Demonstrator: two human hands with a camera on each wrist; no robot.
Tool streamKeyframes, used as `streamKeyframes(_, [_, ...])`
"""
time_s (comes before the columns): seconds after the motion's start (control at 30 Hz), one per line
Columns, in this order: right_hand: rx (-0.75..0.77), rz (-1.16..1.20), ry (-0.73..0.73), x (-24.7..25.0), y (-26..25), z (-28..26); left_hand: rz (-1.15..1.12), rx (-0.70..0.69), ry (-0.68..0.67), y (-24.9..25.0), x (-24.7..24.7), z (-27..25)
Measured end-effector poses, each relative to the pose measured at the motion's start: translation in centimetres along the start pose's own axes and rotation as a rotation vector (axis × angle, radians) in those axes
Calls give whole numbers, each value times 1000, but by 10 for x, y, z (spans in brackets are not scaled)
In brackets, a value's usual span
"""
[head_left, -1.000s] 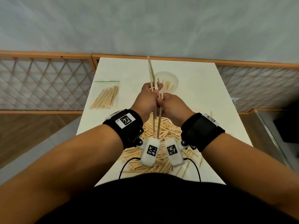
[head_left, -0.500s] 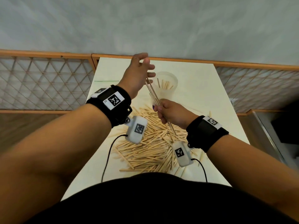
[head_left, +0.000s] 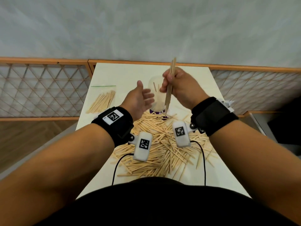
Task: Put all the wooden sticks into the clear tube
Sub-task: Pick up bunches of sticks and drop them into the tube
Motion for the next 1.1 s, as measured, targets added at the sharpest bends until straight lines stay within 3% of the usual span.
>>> streamKeyframes(0.1, [75,177,46,6,-26,7,-46,262,-68,-27,-7,-7])
streamKeyframes(0.23, [55,215,9,-3,-28,4,-217,364,-142,-33,-28,-19])
streamKeyframes(0.5, [104,-95,22,-3,-19,-1,-187,326,-65,-23,-25,-17])
streamKeyframes(0.73, [27,-676,-35,1,-21,3,-18,323,-166,-21,-31,-24])
streamKeyframes(0.8, [-1,-714,-33,6,-22,5,104,271,-239,-18,-32,-26])
streamKeyframes(0.97, [-44,-787,-38,15,-26,12,361,-16,-369,-6,-34,-28])
streamKeyframes(1.1, [-52,-792,-104,16,-30,15,461,-63,-423,-2,-39,-32])
Point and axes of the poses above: each hand's wrist, its own z-axis towards the middle knuckle, its own x-axis out of the back of the hand, y = z × x, the point moved 5 cm from there along z, towards the middle knuckle
